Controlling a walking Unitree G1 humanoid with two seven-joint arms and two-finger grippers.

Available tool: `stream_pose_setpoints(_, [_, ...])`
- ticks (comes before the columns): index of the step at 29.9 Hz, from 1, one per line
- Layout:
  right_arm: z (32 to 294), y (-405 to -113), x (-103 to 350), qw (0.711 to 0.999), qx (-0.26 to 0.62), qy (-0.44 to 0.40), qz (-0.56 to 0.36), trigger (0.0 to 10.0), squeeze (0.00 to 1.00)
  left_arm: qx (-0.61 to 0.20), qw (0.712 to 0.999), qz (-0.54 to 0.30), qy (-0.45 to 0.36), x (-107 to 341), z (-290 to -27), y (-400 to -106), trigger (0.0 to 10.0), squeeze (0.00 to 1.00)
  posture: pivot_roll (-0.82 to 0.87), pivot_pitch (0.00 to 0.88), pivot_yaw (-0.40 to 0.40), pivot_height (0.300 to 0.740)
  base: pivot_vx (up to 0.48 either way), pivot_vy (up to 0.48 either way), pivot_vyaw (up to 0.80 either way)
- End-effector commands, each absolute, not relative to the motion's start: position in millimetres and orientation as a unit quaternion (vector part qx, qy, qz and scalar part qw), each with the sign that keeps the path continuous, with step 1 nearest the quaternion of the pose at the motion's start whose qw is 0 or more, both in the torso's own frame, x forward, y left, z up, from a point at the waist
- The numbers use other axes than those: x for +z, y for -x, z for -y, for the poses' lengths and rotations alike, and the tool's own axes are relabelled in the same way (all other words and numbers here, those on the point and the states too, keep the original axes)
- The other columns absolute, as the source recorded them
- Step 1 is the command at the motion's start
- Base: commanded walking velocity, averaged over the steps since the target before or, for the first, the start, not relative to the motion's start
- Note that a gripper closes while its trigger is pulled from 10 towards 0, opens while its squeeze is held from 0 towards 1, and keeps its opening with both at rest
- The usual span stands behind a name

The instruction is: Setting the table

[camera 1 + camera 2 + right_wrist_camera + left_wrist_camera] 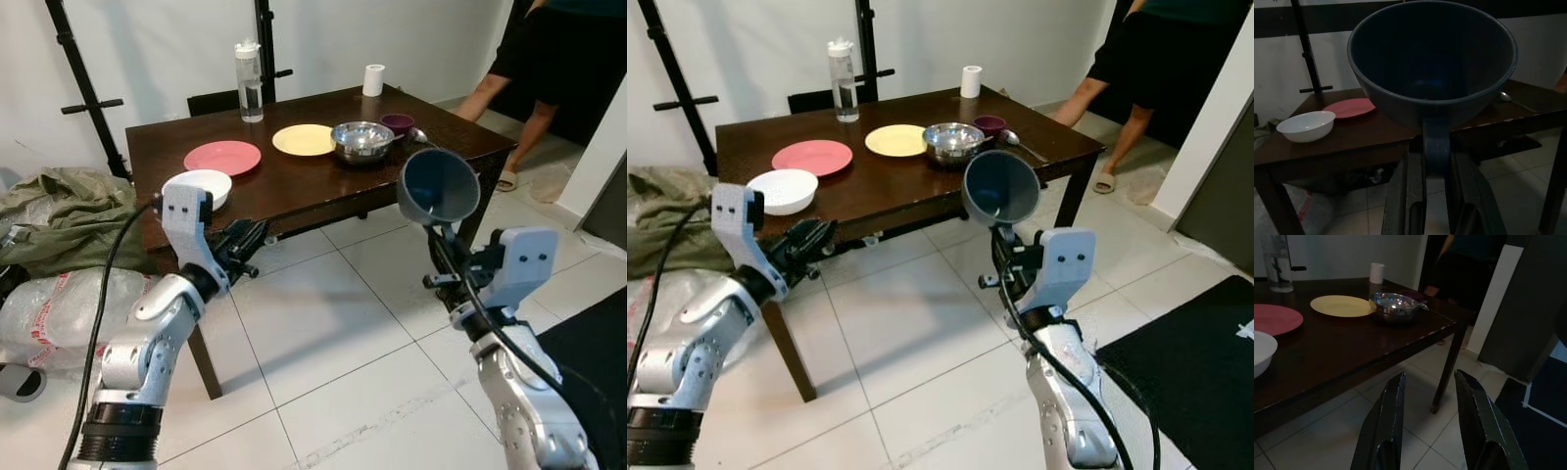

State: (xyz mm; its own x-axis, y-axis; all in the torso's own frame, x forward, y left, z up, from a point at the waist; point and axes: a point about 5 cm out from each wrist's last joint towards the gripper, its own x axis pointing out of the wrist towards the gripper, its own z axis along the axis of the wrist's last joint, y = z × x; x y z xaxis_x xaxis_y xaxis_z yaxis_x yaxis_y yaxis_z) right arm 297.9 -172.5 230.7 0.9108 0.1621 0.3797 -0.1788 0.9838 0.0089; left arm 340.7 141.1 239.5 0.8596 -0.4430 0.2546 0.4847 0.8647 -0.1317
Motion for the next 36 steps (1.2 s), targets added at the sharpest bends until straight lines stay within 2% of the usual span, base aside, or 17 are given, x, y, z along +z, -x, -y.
stream_pose_setpoints(1, [170.8, -296.1, 234.0, 0.975, 0.092, -0.023, 0.201, 10.0, 0.00, -0.226, 0.964, 0.106, 0.091, 236.2, -143.7, -342.2, 10.0, 0.00, -0.04, 0.065, 0.091, 0.740, 0.000, 0.000, 0.00])
stream_pose_setpoints(3, [170.8, -296.3, 231.0, 0.976, 0.090, -0.022, 0.195, 10.0, 0.00, -0.206, 0.973, 0.095, 0.042, 227.4, -143.7, -343.1, 10.0, 0.00, -0.04, 0.061, 0.089, 0.740, 0.000, 0.000, 0.00])
stream_pose_setpoints(9, [168.3, -295.1, 224.7, 0.978, 0.091, -0.020, 0.186, 10.0, 0.00, -0.188, 0.979, 0.079, 0.000, 212.6, -144.8, -341.2, 10.0, 0.00, -0.04, 0.061, 0.093, 0.740, 0.000, 0.000, 0.00])
stream_pose_setpoints(23, [167.0, -295.8, 223.2, 0.978, 0.092, -0.019, 0.186, 10.0, 0.00, -0.196, 0.977, 0.078, -0.010, 207.4, -140.0, -340.3, 10.0, 0.00, -0.03, 0.051, 0.098, 0.740, 0.000, 0.000, 0.00])
stream_pose_setpoints(29, [166.9, -296.2, 225.3, 0.977, 0.093, -0.018, 0.190, 10.0, 0.00, -0.198, 0.973, 0.101, 0.067, 227.0, -139.8, -343.8, 10.0, 0.00, -0.03, 0.038, 0.101, 0.740, 0.000, 0.000, 0.00])
stream_pose_setpoints(32, [168.5, -297.2, 227.1, 0.977, 0.090, -0.018, 0.193, 10.0, 0.00, -0.201, 0.956, 0.150, 0.156, 264.4, -141.6, -349.1, 10.0, 0.00, -0.03, 0.040, 0.098, 0.740, 0.000, 0.000, 0.00])
stream_pose_setpoints(36, [167.9, -297.6, 227.9, 0.977, 0.091, -0.018, 0.194, 10.0, 0.00, -0.213, 0.939, 0.200, 0.184, 295.1, -145.0, -349.9, 10.0, 0.00, -0.03, 0.040, 0.102, 0.740, 0.000, 0.000, 0.00])
